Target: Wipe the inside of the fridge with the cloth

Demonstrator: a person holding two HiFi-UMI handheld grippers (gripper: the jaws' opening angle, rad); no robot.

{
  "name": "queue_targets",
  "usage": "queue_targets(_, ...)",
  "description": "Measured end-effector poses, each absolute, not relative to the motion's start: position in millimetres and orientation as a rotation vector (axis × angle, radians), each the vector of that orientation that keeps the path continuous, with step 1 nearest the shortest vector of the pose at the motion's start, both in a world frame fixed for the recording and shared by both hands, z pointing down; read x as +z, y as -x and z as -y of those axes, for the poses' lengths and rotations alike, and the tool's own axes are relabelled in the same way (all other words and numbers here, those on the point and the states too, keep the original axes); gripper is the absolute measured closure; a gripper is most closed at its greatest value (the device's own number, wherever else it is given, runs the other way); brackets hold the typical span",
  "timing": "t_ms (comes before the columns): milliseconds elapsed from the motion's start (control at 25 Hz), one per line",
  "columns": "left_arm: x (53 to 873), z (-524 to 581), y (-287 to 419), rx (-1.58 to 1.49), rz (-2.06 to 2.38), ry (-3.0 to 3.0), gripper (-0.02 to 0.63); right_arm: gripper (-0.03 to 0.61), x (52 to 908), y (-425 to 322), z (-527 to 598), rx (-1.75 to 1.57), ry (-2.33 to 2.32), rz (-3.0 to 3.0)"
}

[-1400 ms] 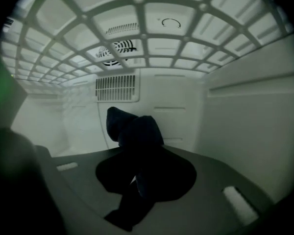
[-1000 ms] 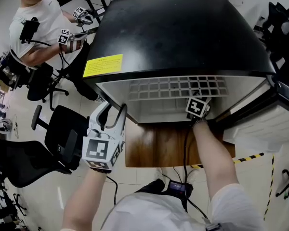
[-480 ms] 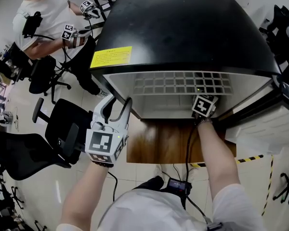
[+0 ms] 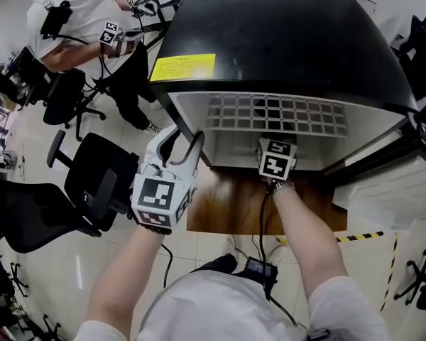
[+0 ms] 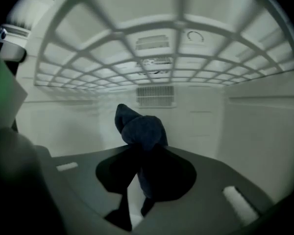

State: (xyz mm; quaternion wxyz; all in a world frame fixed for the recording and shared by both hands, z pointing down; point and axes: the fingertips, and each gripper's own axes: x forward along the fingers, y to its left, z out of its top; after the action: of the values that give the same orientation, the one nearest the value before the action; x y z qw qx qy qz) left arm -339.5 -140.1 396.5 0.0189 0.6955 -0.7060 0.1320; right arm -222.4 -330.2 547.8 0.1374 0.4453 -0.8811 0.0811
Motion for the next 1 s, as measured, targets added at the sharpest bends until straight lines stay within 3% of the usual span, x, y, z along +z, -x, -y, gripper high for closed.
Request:
queue_targets(480, 395, 140, 339, 0.39, 2.177, -2.174, 0.446, 0.502, 572, 329, 257, 0.506, -0.94, 2.614)
queue_targets(1000, 393, 140, 340, 0.406, 2.182, -2.181, 0.446, 0.502, 618, 302, 273, 0.503, -1.021, 2.41)
